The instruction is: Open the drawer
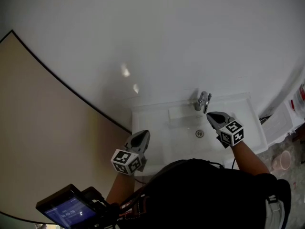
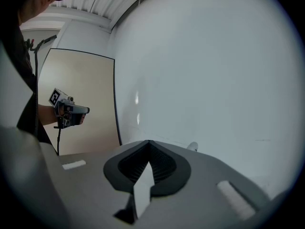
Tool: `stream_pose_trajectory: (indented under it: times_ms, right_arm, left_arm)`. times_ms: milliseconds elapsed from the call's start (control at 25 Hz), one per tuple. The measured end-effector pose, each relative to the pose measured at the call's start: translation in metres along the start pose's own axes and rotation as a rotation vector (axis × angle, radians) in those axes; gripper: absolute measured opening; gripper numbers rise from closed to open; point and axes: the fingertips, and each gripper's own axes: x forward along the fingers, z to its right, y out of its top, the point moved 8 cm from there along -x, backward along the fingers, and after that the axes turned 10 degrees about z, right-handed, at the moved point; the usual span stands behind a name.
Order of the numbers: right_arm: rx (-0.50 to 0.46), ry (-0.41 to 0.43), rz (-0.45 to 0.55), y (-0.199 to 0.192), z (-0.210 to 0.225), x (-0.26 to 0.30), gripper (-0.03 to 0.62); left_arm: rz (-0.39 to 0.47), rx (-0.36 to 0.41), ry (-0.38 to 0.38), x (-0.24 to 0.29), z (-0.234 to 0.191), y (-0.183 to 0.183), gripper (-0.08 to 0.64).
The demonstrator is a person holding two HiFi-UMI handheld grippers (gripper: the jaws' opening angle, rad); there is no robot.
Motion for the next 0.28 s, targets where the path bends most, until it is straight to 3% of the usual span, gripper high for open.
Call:
stream_pose_trajectory:
  times_ms: [280]
  right_arm:
    - [0.004, -0.024, 0.006, -0.0028, 0.0, -0.0047, -0.002]
  left_arm:
    - [-0.011, 0.004, -0.041, 0.0091, 0.0017, -0.0005, -0.005]
